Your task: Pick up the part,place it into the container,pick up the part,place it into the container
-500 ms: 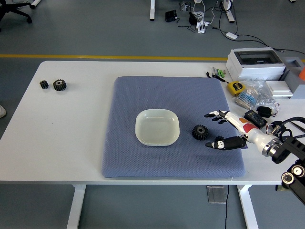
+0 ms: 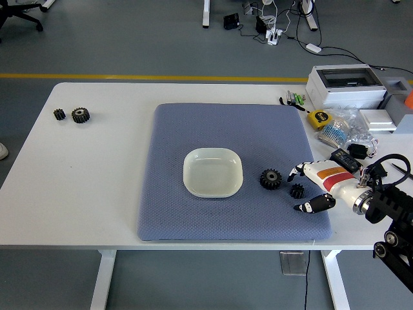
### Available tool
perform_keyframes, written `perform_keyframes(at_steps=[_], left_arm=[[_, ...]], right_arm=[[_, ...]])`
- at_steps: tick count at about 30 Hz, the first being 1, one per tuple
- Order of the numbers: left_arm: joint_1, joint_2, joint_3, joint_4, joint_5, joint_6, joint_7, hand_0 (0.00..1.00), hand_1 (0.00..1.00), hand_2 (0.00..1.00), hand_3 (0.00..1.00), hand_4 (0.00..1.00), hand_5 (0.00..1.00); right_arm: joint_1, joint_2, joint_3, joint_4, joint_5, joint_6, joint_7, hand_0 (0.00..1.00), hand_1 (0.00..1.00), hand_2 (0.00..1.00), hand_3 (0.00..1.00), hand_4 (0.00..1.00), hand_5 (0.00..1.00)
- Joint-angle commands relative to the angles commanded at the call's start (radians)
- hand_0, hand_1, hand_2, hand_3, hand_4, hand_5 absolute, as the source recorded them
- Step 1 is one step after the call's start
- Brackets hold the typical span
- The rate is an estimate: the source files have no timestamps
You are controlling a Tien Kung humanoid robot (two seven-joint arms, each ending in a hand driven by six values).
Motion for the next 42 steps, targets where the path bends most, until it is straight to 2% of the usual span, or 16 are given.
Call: perform_keyframes(at_steps=[1, 2, 7, 8, 19, 20, 21, 25, 26, 36, 42], left_arm=[[0.001, 0.0, 0.0, 0.0, 0.0, 0.0, 0.0, 0.689, 0.675, 0.684, 0.572, 0.624, 0.549], [0.001, 0.0, 0.0, 0.0, 0.0, 0.0, 0.0, 0.689, 0.676, 0.684, 0.571, 0.623, 0.548], [0.003, 0.0, -0.002, 0.0, 0.005, -0.001, 0.003, 0.689, 0.676, 0.684, 0.571, 0.623, 0.548], [0.003, 0.0, -0.003, 0.0, 0.006, -0.001, 0.003, 0.689, 0.675, 0.683, 0.571, 0.623, 0.548], [0.0, 0.0, -0.003, 0.0, 0.008, -0.002, 0.004, 0.689, 0.674, 0.682, 0.572, 0.624, 0.548], [0.0, 0.0, -0.004, 0.0, 0.008, -0.001, 0.004, 0.69, 0.675, 0.686, 0.572, 0.623, 0.545], [0.0, 0.0, -0.004, 0.0, 0.008, -0.001, 0.004, 0.69, 0.675, 0.686, 0.572, 0.623, 0.545], [-0.001, 0.0, -0.005, 0.0, 0.01, -0.002, 0.005, 0.69, 0.675, 0.686, 0.572, 0.623, 0.545], [-0.001, 0.0, -0.006, 0.0, 0.012, -0.002, 0.005, 0.689, 0.672, 0.684, 0.572, 0.622, 0.544], [-0.003, 0.0, -0.014, 0.0, 0.019, -0.001, 0.005, 0.689, 0.672, 0.685, 0.572, 0.623, 0.545], [-0.006, 0.0, -0.017, 0.0, 0.017, 0.0, 0.006, 0.689, 0.672, 0.684, 0.572, 0.624, 0.545]], right_arm=[[0.0, 0.001, 0.0, -0.003, 0.003, -0.003, -0.001, 0.522, 0.613, 0.663, 0.544, 0.904, 0.177], [0.0, 0.002, -0.001, -0.006, 0.007, -0.004, -0.002, 0.462, 0.543, 0.573, 0.518, 0.803, 0.165], [0.005, 0.006, -0.015, -0.023, 0.022, -0.011, -0.007, 0.462, 0.543, 0.573, 0.518, 0.803, 0.165], [0.005, 0.007, -0.017, -0.027, 0.021, -0.012, -0.009, 0.436, 0.513, 0.55, 0.507, 0.745, 0.172], [0.018, 0.012, -0.028, -0.059, 0.021, -0.022, -0.013, 0.402, 0.497, 0.534, 0.504, 0.713, 0.188], [0.018, 0.012, -0.029, -0.057, 0.023, -0.023, -0.012, 0.298, 0.44, 0.49, 0.505, 0.66, 0.203], [0.019, 0.011, -0.029, -0.055, 0.024, -0.026, -0.011, 0.298, 0.44, 0.49, 0.505, 0.66, 0.203], [0.019, 0.009, -0.028, -0.046, 0.028, -0.041, -0.008, 0.298, 0.44, 0.49, 0.505, 0.66, 0.203], [0.019, 0.008, -0.028, -0.042, 0.029, -0.046, -0.007, 0.198, 0.387, 0.451, 0.498, 0.643, 0.226], [0.031, 0.007, -0.037, 0.028, 0.028, -0.069, -0.004, 0.171, 0.36, 0.431, 0.502, 0.659, 0.228], [0.108, 0.021, -0.107, 0.083, 0.031, -0.072, -0.011, 0.171, 0.351, 0.426, 0.503, 0.663, 0.234]])
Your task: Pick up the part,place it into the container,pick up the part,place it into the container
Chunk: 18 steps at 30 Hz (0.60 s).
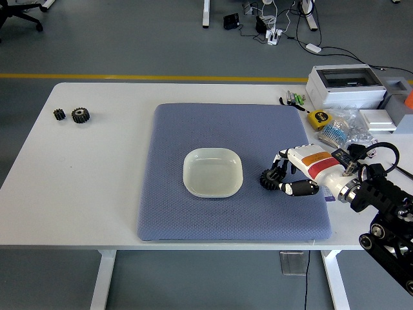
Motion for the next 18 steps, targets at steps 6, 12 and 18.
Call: perform_keyframes(at_steps=[6, 12, 18], left_arm=[[-0.001, 0.0, -0.003, 0.0, 0.005, 0.001, 0.003, 0.689, 0.671, 0.687, 0.572, 0.624, 0.546], [-0.004, 0.0, 0.004, 0.0, 0.003, 0.001, 0.007, 0.689, 0.671, 0.687, 0.572, 0.623, 0.545], [-0.008, 0.0, 0.012, 0.0, 0.0, 0.0, 0.01, 0.689, 0.671, 0.687, 0.573, 0.625, 0.546]], right_arm=[[0.146, 0.028, -0.129, -0.018, 0.017, 0.003, -0.008, 0.183, 0.354, 0.431, 0.504, 0.661, 0.235], [0.268, 0.094, -0.254, -0.08, 0.018, 0.02, -0.024, 0.24, 0.427, 0.488, 0.516, 0.673, 0.241], [0.342, 0.174, -0.332, -0.172, 0.034, 0.005, -0.044, 0.319, 0.477, 0.555, 0.52, 0.728, 0.273]])
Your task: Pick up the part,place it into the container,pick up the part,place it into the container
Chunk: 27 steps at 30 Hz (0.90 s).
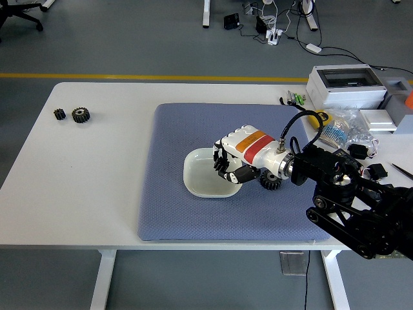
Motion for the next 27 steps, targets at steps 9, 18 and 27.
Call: perform_keyframes(at_steps=[9, 18, 27], left_arm=[[-0.001, 0.0, 0.003, 0.0, 0.0, 0.0, 0.003, 0.69, 0.672, 0.689, 0.574, 0.625, 0.546], [0.007, 0.0, -0.008, 0.0, 0.017, -0.001, 0.007, 0.69, 0.672, 0.688, 0.575, 0.624, 0.546], [0.014, 0.0, -0.012, 0.0, 0.028, -0.002, 0.009, 0.69, 0.673, 0.688, 0.572, 0.624, 0.546]], right_arm=[[0.037, 0.051, -0.014, -0.082, -0.021, 0.041, -0.006, 0.658, 0.716, 0.972, 0.998, 0.998, 0.411], [0.013, 0.027, 0.021, -0.082, -0.025, 0.073, -0.007, 0.713, 0.755, 0.998, 0.998, 0.998, 0.45], [-0.024, -0.055, 0.117, -0.083, -0.038, 0.117, 0.019, 0.711, 0.745, 0.912, 0.931, 0.998, 0.463]])
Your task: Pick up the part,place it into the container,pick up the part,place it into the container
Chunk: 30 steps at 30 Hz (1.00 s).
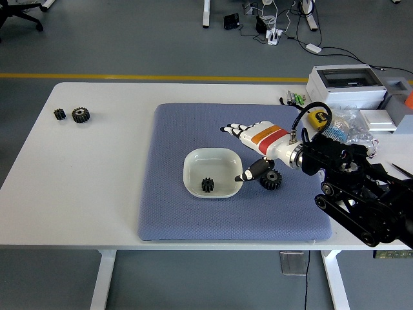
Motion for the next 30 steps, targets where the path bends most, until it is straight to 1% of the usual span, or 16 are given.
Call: perform_keyframes(at_steps=[2, 5, 6, 7, 10, 11, 12, 17, 18, 21, 23, 24, 29, 30], left_arm=[[0.002, 0.0, 0.003, 0.0, -0.003, 0.0, 0.0, 0.69, 0.673, 0.688, 0.572, 0.624, 0.546], [0.003, 0.0, 0.003, 0.0, -0.002, 0.0, 0.0, 0.69, 0.673, 0.688, 0.572, 0.624, 0.546], [0.003, 0.0, 0.003, 0.0, -0.001, -0.001, 0.0, 0.688, 0.672, 0.688, 0.573, 0.623, 0.546], [0.003, 0.0, 0.004, 0.0, 0.001, -0.001, 0.0, 0.688, 0.672, 0.688, 0.573, 0.623, 0.546], [0.002, 0.0, 0.007, 0.0, 0.0, -0.001, 0.0, 0.688, 0.672, 0.688, 0.573, 0.623, 0.546], [0.002, 0.0, 0.01, 0.0, -0.002, -0.002, 0.0, 0.688, 0.672, 0.688, 0.573, 0.623, 0.546], [0.001, 0.0, 0.013, 0.0, -0.003, -0.002, 0.0, 0.689, 0.673, 0.687, 0.57, 0.623, 0.548], [-0.004, 0.0, 0.026, 0.0, -0.01, -0.005, 0.0, 0.689, 0.673, 0.687, 0.57, 0.623, 0.548], [-0.005, 0.0, 0.027, 0.0, -0.012, -0.005, 0.0, 0.689, 0.674, 0.685, 0.57, 0.621, 0.545], [-0.007, 0.0, 0.029, 0.0, -0.013, -0.006, 0.0, 0.689, 0.674, 0.685, 0.57, 0.621, 0.545], [-0.008, 0.0, 0.03, 0.0, -0.013, -0.007, 0.001, 0.689, 0.674, 0.685, 0.57, 0.621, 0.545], [-0.009, 0.0, 0.029, 0.0, -0.011, -0.007, 0.001, 0.689, 0.674, 0.684, 0.571, 0.622, 0.544], [-0.009, 0.0, 0.029, 0.0, -0.013, -0.007, 0.001, 0.689, 0.674, 0.684, 0.571, 0.622, 0.544], [-0.009, 0.0, 0.028, 0.0, -0.011, -0.007, 0.001, 0.689, 0.674, 0.685, 0.571, 0.621, 0.544]], right_arm=[[-0.014, -0.019, 0.017, -0.01, 0.001, 0.007, 0.008, 0.711, 0.745, 0.912, 0.931, 0.998, 0.463], [-0.036, -0.044, 0.038, -0.025, 0.012, 0.034, 0.011, 0.711, 0.745, 0.912, 0.931, 0.998, 0.463], [-0.045, -0.051, 0.044, -0.026, 0.021, 0.043, 0.013, 0.709, 0.729, 0.883, 0.904, 0.998, 0.457], [-0.052, -0.057, 0.048, -0.027, 0.032, 0.049, 0.017, 0.709, 0.729, 0.883, 0.904, 0.998, 0.457], [-0.069, -0.066, 0.046, -0.036, 0.058, 0.05, 0.027, 0.709, 0.729, 0.883, 0.904, 0.998, 0.457], [-0.072, -0.065, 0.042, -0.046, 0.064, 0.045, 0.029, 0.709, 0.729, 0.883, 0.904, 0.998, 0.457], [-0.073, -0.062, 0.038, -0.06, 0.071, 0.039, 0.031, 0.688, 0.708, 0.857, 0.869, 0.998, 0.453], [-0.074, -0.033, 0.028, -0.127, 0.092, 0.008, 0.031, 0.688, 0.708, 0.857, 0.869, 0.998, 0.453], [-0.075, -0.028, 0.025, -0.135, 0.095, 0.001, 0.032, 0.654, 0.681, 0.801, 0.799, 0.998, 0.445], [-0.075, -0.014, 0.017, -0.148, 0.105, -0.015, 0.033, 0.654, 0.681, 0.801, 0.799, 0.998, 0.445], [-0.074, -0.005, 0.009, -0.157, 0.108, -0.016, 0.033, 0.654, 0.681, 0.801, 0.799, 0.998, 0.445], [-0.074, -0.002, 0.005, -0.16, 0.11, -0.017, 0.032, 0.608, 0.638, 0.745, 0.72, 0.998, 0.434], [-0.077, 0.002, -0.006, -0.163, 0.111, -0.036, 0.028, 0.608, 0.638, 0.745, 0.72, 0.998, 0.434], [-0.076, 0.003, -0.008, -0.166, 0.112, -0.039, 0.027, 0.447, 0.532, 0.649, 0.554, 0.984, 0.386]])
